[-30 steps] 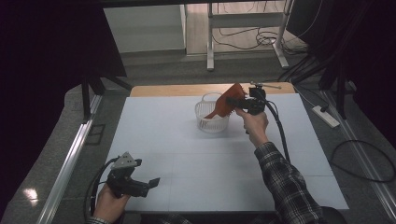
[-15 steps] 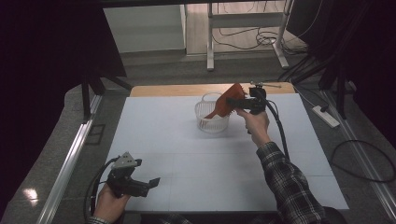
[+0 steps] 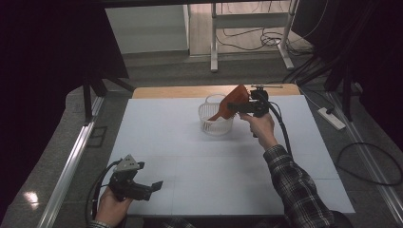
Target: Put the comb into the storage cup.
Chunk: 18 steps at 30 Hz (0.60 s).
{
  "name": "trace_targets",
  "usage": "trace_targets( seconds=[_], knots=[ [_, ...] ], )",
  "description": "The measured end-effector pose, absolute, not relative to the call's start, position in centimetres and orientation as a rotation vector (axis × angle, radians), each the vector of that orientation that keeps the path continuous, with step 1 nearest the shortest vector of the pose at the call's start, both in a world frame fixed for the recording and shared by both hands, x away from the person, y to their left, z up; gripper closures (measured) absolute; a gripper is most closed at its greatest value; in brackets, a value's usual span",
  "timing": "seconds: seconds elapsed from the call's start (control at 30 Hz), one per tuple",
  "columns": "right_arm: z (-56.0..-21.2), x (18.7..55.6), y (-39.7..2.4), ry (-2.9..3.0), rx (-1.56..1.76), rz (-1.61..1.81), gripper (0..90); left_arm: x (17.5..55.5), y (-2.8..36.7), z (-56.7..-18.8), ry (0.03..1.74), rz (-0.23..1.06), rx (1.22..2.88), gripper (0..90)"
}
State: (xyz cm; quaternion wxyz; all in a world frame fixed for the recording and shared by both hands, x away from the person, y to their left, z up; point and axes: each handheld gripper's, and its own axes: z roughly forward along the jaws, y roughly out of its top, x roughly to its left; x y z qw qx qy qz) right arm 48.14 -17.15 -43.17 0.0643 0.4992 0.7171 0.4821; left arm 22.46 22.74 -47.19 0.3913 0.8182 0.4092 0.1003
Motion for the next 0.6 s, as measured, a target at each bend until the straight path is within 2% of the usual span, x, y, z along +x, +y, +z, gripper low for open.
trace_targets(
  seconds=[0.6],
  knots=[
    [-42.0,47.2,-17.5,2.242,1.359,1.376,8.2,22.5,22.8,-47.2,1.041,0.251,2.076,0.9]
  ],
)
